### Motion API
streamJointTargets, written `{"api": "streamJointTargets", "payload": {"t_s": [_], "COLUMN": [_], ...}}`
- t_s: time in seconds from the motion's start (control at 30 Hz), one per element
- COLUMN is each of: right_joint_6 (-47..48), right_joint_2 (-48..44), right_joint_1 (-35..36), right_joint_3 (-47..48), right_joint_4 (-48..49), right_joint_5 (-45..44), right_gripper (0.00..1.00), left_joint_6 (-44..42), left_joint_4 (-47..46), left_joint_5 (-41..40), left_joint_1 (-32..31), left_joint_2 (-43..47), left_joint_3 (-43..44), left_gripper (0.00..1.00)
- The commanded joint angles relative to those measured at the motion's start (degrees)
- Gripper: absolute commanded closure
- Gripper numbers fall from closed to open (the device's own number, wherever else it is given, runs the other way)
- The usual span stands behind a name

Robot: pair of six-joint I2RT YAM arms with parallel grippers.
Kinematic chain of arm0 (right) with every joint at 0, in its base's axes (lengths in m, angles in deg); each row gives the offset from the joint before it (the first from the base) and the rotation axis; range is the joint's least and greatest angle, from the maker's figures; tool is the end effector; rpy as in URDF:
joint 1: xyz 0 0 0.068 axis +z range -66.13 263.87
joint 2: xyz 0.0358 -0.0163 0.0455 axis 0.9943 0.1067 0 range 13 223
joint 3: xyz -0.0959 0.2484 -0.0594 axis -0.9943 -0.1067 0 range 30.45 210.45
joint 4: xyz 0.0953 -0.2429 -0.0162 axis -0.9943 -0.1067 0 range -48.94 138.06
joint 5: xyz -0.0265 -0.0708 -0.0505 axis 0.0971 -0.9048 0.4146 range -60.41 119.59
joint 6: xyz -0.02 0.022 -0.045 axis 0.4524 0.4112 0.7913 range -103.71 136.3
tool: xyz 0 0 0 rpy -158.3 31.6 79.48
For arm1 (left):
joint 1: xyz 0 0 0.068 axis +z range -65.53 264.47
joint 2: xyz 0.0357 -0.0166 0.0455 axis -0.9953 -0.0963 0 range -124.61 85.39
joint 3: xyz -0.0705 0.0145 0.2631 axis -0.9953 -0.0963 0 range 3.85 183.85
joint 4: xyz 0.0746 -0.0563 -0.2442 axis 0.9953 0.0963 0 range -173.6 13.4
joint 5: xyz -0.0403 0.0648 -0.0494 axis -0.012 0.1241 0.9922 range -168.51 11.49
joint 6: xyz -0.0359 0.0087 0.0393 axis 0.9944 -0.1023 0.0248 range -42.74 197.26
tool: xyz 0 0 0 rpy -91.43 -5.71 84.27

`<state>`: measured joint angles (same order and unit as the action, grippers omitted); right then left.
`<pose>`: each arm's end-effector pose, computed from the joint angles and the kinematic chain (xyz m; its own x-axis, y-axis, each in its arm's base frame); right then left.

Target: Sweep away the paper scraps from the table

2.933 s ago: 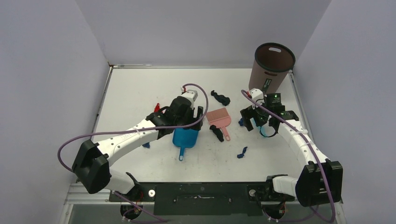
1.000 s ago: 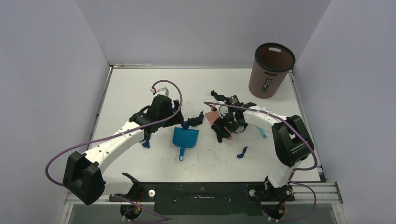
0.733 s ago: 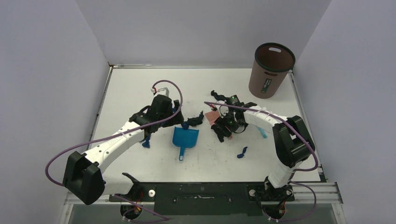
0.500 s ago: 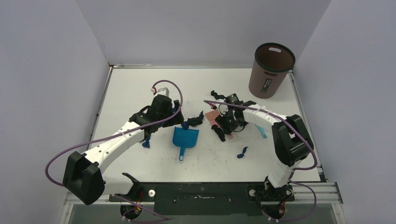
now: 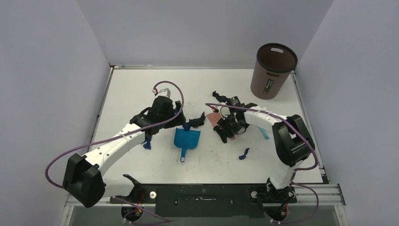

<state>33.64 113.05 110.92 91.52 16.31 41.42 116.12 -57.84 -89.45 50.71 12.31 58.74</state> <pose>0.2908 0.1566 0.1633 -0.6518 -0.6604 -0.3728 -0.7330 0.6747 0.0863 0.2309 -0.1460 0.2709 -0.7204 -0.2593 -0.6433 -0.0254 0.9368 -0.3491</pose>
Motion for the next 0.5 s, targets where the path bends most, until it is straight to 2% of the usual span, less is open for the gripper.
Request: {"api": "streamJointTargets", "payload": {"t_s": [0.0,0.07,0.13,0.23,0.37,0.47], "right_joint_6": [-0.18,-0.26,-0.29,-1.02,-1.56,-1.48], "right_joint_2": [0.37,1.39,1.93,1.76,-1.75,-7.11], "right_joint_1": [-0.26,-0.25,-0.29,-0.59,-2.78,-5.47], "right_joint_3": [-0.66,-0.13,0.3,0.02,0.92,2.24], "right_joint_4": [1.64,1.09,0.84,1.41,-0.11,-0.68], "right_joint_5": [-1.6,-0.95,-0.22,0.13,1.4,4.84], "right_gripper": [0.51,0.63,0.7,0.93,0.95,0.95], "left_joint_6": [1.42,2.16,2.96,3.34,3.71,4.89], "left_joint_4": [-3.98,-4.89,-6.14,-8.4,-12.86,-21.1], "left_joint_5": [1.11,1.52,2.39,3.51,6.19,9.71], "left_joint_1": [0.18,0.18,0.17,0.27,0.12,-0.5], "left_joint_2": [0.78,0.3,-0.14,-0.89,-1.6,-1.48], "left_joint_3": [-0.86,-1.16,-1.56,-1.78,-1.97,-4.18], "left_gripper": [0.19,0.19,0.19,0.19,0.19,0.19]}}
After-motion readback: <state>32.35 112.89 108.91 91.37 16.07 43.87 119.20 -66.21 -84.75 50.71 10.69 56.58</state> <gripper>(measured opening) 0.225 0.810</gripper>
